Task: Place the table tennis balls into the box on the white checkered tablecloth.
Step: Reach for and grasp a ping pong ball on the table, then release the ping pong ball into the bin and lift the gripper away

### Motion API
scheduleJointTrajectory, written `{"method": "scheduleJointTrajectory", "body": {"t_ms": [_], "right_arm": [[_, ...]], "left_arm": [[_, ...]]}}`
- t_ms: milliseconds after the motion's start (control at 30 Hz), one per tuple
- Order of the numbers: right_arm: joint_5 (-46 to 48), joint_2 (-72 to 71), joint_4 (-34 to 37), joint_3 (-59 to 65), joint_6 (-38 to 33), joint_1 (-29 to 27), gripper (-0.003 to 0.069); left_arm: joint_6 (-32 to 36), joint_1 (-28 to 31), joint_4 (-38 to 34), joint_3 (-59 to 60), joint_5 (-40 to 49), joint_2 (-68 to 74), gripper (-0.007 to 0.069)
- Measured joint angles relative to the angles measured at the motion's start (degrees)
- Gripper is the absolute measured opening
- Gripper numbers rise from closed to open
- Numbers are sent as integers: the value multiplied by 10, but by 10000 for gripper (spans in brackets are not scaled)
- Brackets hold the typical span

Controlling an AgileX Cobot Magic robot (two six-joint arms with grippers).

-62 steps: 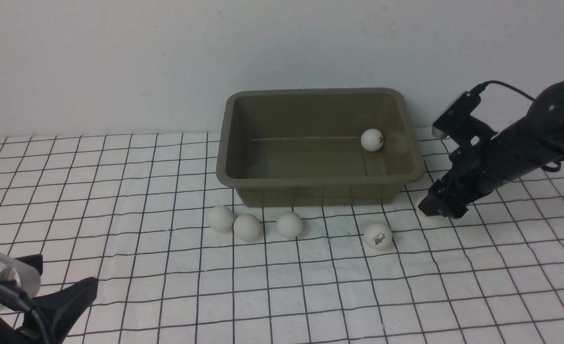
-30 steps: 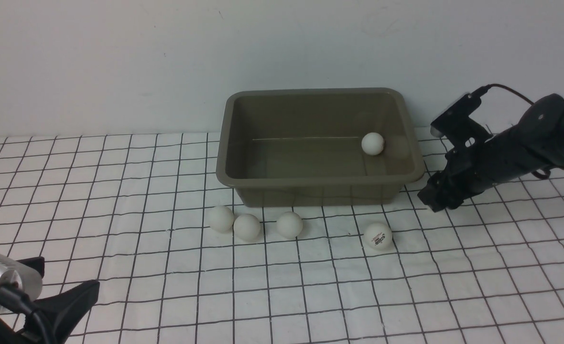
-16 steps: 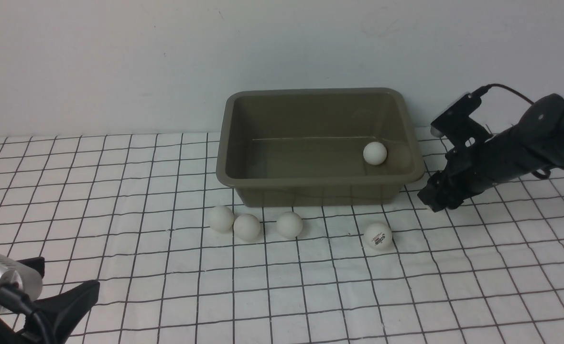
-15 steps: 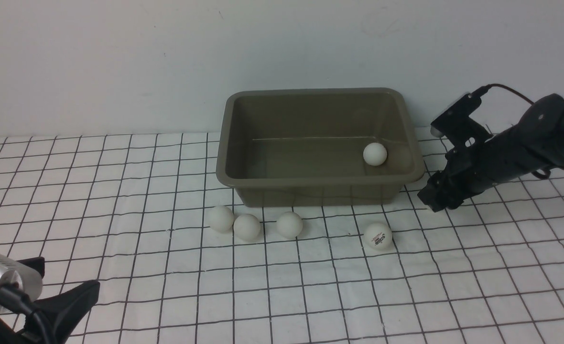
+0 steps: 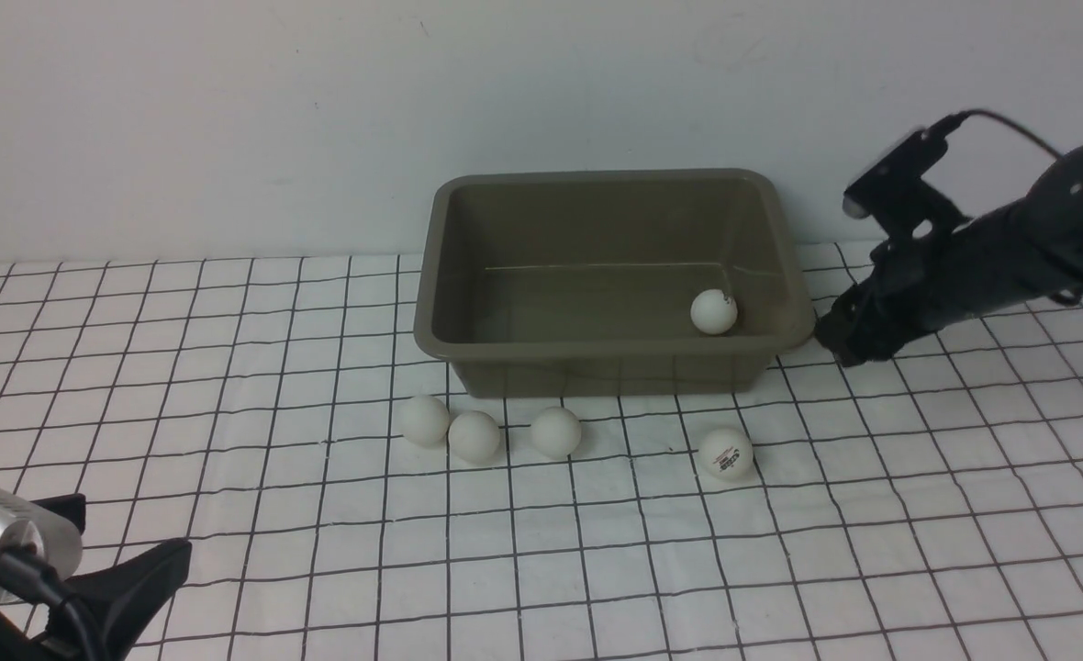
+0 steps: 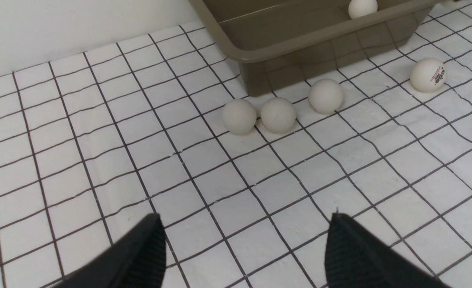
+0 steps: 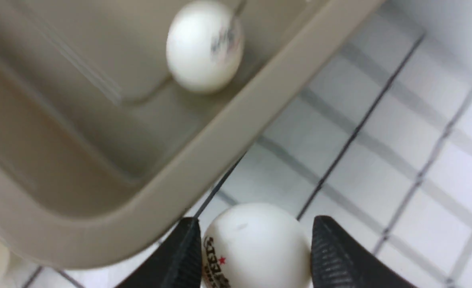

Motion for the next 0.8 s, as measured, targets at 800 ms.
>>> {"method": "scheduleJointTrajectory", "body": {"t_ms": [800], "right_arm": [[-70,3,284,0,-207,80,323]], "left_arm": [[1,0,1,0,1,0,482]]}}
